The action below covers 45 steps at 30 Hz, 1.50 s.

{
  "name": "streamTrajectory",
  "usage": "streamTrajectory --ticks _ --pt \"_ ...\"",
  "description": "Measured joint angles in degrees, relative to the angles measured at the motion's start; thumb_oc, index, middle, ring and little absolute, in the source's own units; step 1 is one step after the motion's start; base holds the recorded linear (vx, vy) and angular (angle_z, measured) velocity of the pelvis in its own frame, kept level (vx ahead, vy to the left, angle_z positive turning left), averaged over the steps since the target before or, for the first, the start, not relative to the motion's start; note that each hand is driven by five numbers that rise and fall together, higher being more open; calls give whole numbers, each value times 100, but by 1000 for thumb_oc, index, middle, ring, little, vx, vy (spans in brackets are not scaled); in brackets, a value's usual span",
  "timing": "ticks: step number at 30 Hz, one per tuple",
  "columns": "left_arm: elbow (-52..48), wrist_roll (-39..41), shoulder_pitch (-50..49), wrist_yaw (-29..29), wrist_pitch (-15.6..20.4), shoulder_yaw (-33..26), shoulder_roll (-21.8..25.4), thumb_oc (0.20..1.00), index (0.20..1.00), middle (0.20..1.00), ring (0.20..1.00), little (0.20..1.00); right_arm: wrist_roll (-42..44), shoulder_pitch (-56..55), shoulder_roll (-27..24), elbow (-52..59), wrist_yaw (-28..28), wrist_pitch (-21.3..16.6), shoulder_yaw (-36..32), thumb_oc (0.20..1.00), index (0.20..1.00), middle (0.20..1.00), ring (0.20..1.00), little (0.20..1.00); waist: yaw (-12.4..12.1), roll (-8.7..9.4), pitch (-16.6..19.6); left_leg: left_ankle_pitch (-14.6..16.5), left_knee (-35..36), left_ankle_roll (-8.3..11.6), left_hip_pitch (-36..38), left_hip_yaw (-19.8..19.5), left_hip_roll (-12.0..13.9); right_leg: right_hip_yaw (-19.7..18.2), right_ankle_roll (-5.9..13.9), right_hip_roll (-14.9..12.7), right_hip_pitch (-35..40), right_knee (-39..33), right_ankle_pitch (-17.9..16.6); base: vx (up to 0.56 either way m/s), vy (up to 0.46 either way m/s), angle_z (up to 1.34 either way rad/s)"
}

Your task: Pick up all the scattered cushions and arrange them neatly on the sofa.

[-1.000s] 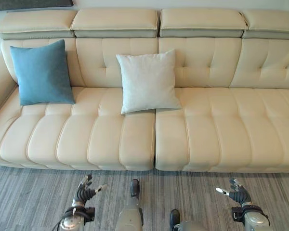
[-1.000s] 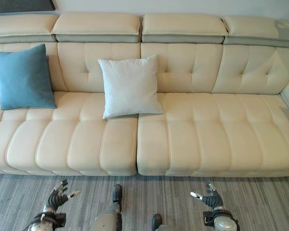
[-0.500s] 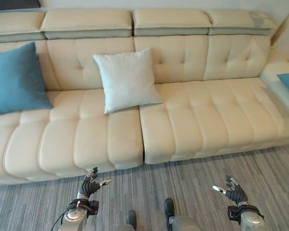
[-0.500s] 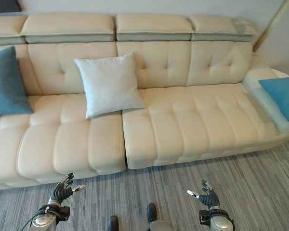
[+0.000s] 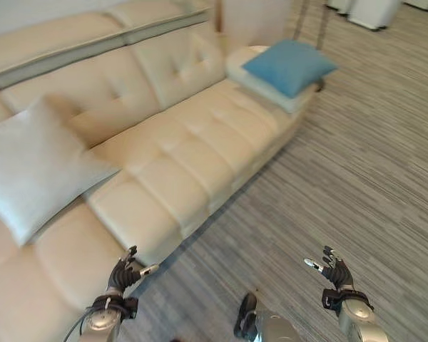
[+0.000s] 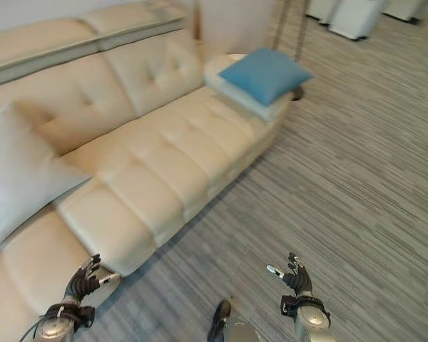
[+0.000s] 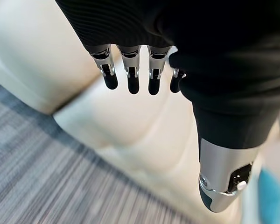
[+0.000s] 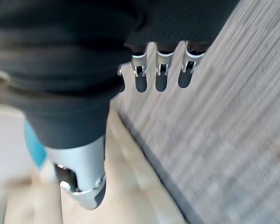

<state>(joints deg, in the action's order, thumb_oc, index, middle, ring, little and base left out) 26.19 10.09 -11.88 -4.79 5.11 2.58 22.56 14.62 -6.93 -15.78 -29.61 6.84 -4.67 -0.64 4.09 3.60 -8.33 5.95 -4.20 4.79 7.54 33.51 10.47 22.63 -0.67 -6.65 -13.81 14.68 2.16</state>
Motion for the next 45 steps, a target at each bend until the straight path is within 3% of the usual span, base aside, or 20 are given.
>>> streamTrajectory --ticks 2,4,5,7,10,13,18,19,20,21,22,24,29,30,33,34,38,42,43,45 --pt "178 0 153 31 -16 73 -108 1000 1000 1000 1000 1000 -2 -75 -31 -4 51 22 -19 1000 1000 1000 1000 1000 23 -35 -31 82 -1167 4 -474 -513 341 -219 -287 104 87 -110 -100 183 -208 -56" --pt "156 4 229 21 -11 201 -275 1000 1000 1000 1000 1000 1 -120 -171 40 85 16 -28 1000 1000 1000 1000 1000 125 -171 -121 -255 -2406 -55 -933 -1317 507 -537 -393 371 384 -422 -19 241 -99 -76" --pt "88 3 257 32 -11 299 -319 1000 1000 1000 1000 1000 0 -117 -222 96 120 26 -10 1000 1000 1000 1000 1000 30 -150 -157 -3 -2705 104 -1189 -1849 301 -860 -437 509 541 -642 -131 239 -22 -100" --pt "73 2 319 31 8 393 -352 1000 1000 1000 1000 1000 0 -12 -257 336 108 1 13 1000 1000 1000 1000 1000 -94 -69 -223 257 -2076 27 -1606 -2589 -483 -1291 -392 519 601 -940 -245 274 -16 -126" --pt "77 -4 355 50 10 436 -434 1000 1000 1000 1000 1000 -2 13 -275 290 115 9 21 1000 1000 1000 1000 1000 -118 -87 -329 136 -1134 -11 -2142 -2863 -931 -1550 -354 692 1082 -1447 -358 356 -3 -80" --pt "72 -13 323 91 -11 412 -424 1000 1000 1000 1000 1000 -3 -10 -361 194 129 2 138 1000 1000 1000 1000 1000 -332 -252 -326 -458 -210 -26 -2702 -3222 -1112 -1944 -548 1040 1417 -1820 -296 441 82 -92" --pt "109 -99 181 160 -86 394 -424 1000 1000 1000 1000 1000 -13 -168 -328 109 94 16 231 1000 1000 1000 1000 1000 -598 -268 -355 -841 -170 -373 -2767 -3286 -1177 -2515 -526 1170 1925 -1739 114 477 177 -75" --pt "98 -213 56 165 -85 400 -428 1000 1000 1000 1000 1000 -26 -301 -342 155 52 0 231 1000 1000 1000 1000 1000 -588 -263 -248 -867 -228 -446 -2561 -3289 -1191 -2590 -348 1145 1983 -1494 326 322 151 -38" --pt "117 -235 75 170 -94 419 -411 1000 1000 1000 1000 1000 -68 -353 -336 174 44 2 229 1000 1000 1000 1000 1000 -478 -226 -185 -968 -228 -559 -2465 -3236 -1231 -2567 -214 1098 1930 -1038 605 293 117 -53" --pt "109 -235 42 154 -107 424 -367 1000 1000 1000 1000 1000 -115 -230 -301 161 3 18 244 1000 1000 1000 1000 1000 -526 -262 -235 -1210 -123 -756 -2261 -3003 -1132 -2510 214 1087 1191 616 1043 228 74 -47" --pt "47 -237 72 160 -101 428 -303 1000 1000 1000 1000 1000 -116 -199 -254 280 -3 4 263 1000 1000 1000 1000 1000 -496 -223 -207 -1141 -48 -916 -2130 -2925 -1204 -2442 458 959 894 1324 1076 347 118 -41" --pt "-85 -236 165 145 -97 426 -192 1000 1000 1000 1000 1000 -133 -277 -169 600 -11 -29 302 1000 1000 1000 1000 1000 -399 -35 -194 -1080 113 -1030 -1788 -2826 -1550 -2211 687 292 300 2743 1278 347 128 -8" --pt "-242 -231 470 112 -44 406 -120 1000 1000 1000 1000 1000 -225 19 -83 631 -63 -18 480 1000 1000 1000 1000 1000 -308 -282 -370 -934 424 -1015 -1194 -2858 -1504 -1434 658 -111 -286 1783 1251 415 15 -10" --pt "-217 -231 442 90 -44 383 -137 1000 1000 1000 1000 1000 -226 91 -102 675 -86 -20 507 1000 1000 1000 1000 1000 -368 -310 -386 -853 448 -955 -1089 -2746 -1472 -1139 659 -74 -424 975 1027 298 -67 -23" --pt "-116 -236 368 94 -30 378 -148 1000 1000 1000 1000 1000 -228 148 -124 705 -79 -14 506 1000 1000 1000 1000 1000 -300 -291 -451 -531 473 -815 -819 -2686 -1526 -1098 696 -46 -789 467 479 542 -152 -6" --pt "66 -251 334 90 -37 343 -168 1000 1000 1000 1000 1000 -229 145 -113 705 -78 -8 494 1000 1000 1000 1000 1000 -292 -209 -458 -357 469 -805 -645 -2705 -1635 -1150 866 -75 -874 -541 -66 529 -170 8" --pt "165 -280 284 83 -44 359 -325 1000 1000 1000 1000 1000 -299 -30 -124 534 -73 17 388 1000 1000 1000 1000 1000 -154 -192 -455 48 336 -817 -272 -3092 -1697 -1322 816 -217 -961 -1337 -711 587 -220 48" --pt "133 -277 81 73 -25 419 -414 1000 1000 1000 1000 1000 -341 -220 -158 459 -142 16 434 1000 1000 1000 1000 1000 -62 -342 -306 564 145 -441 386 -3415 -1364 -1560 449 54 -532 -848 -1127 412 -275 52" --pt "135 -274 116 71 -29 432 -406 1000 1000 1000 1000 1000 -339 -66 -167 330 -136 18 427 1000 1000 1000 1000 1000 -74 -353 -314 709 -1060 -268 -103 -3391 -1243 -1491 165 135 -481 -642 -1055 254 -243 21" --pt "92 -273 83 73 -18 450 -423 1000 1000 1000 1000 1000 -339 7 -249 438 -133 6 420 1000 1000 1000 1000 1000 -176 -350 -287 790 -1987 -254 -545 -3302 -1143 -1486 -105 254 -334 -649 -1157 283 -221 -10"
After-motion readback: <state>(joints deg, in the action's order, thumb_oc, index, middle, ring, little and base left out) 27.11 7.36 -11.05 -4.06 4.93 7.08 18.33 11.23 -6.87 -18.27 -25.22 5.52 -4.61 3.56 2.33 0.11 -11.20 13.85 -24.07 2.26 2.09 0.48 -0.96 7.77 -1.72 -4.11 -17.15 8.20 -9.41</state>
